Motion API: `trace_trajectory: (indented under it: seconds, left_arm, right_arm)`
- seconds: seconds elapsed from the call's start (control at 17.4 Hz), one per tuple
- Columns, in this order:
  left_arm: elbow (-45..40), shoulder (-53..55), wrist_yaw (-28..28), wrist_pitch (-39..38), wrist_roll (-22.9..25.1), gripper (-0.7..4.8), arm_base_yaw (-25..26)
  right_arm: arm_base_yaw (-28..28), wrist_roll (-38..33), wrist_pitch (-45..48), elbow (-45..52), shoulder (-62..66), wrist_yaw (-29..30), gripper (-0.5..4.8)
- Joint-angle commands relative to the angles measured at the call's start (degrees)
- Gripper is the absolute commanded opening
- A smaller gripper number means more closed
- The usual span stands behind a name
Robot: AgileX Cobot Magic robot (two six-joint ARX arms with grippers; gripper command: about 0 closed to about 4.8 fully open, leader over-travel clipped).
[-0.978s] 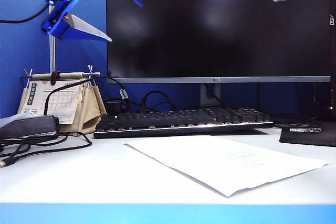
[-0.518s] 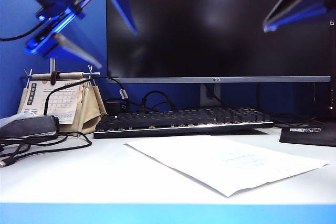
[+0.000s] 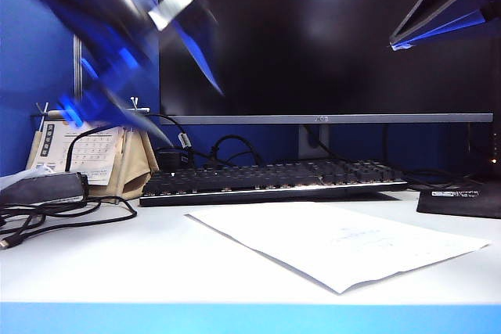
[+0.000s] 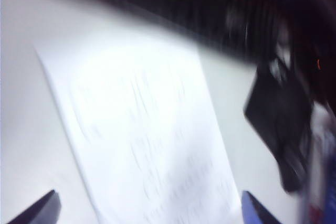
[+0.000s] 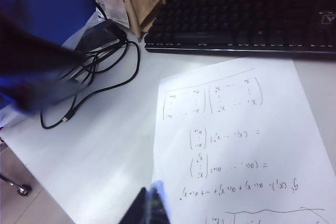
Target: Put a wrinkled paper upside down.
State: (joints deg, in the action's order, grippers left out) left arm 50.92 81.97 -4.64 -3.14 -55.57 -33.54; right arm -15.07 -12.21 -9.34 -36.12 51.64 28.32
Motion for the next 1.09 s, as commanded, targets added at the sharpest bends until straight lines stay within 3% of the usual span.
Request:
trace_trajectory:
  seconds: [0.06,0.17,0.35,0.52,0.63,0.75,0.81,0.86,0.92,0.98,1.04,1.09]
  left_arm:
    - [0.1,7.8,-9.3,6.7,-7.0,4.62,0.5]
    - [0.1,11.4,-6.2,11.8,-4.5,4.61,1.2]
    - [0.2,11.4,-4.2,17.6,-2.8,4.01,4.0]
    - [0.2,11.4,-2.3,14.5,3.8,4.05,6.8]
    - [0.2,11.4,-2.8,10.6,5.3,4.64,7.6]
    - [0.2,11.4,-3.8,10.0,5.6,1.18,7.6]
    - [0.2,11.4,-3.7,10.8,5.7,0.46,7.6]
    - [0.2,11.5,-3.1,12.5,5.7,0.45,7.6]
    - [0.2,11.5,-3.0,13.4,5.7,0.82,7.6]
    - [0.2,11.6,-1.6,13.5,5.6,2.55,7.6]
    - [0.3,12.3,-1.6,13.4,5.2,3.64,7.6]
    - [0.3,12.8,-2.1,13.0,4.1,3.87,7.6]
  right_arm:
    - [-0.1,0.3,0.3,-0.4,-0.1,0.7,0.04]
    - [-0.1,0.9,-1.2,-0.4,-0.1,2.1,0.05]
    - [-0.1,1.9,-3.0,-0.4,-0.2,2.9,0.16]
    - [-0.1,2.0,-3.9,-0.4,-0.2,3.0,0.68]
    - [-0.1,2.0,-3.7,-0.4,-0.2,2.9,0.68]
    - [-0.1,2.0,-3.4,-0.4,-0.2,2.9,0.68]
    - [-0.1,2.0,-3.4,-0.4,-0.2,3.0,0.68]
    - [-0.1,2.0,-3.5,-0.4,-0.2,3.0,0.68]
    - [-0.1,2.0,-3.5,-0.4,-0.2,3.0,0.68]
    - [-0.1,2.0,-3.4,-0.4,-0.2,3.0,0.68]
    - [-0.1,2.0,-3.2,-0.4,-0.2,3.0,0.68]
    - [-0.1,2.0,-3.1,-0.4,-0.2,3.0,0.68]
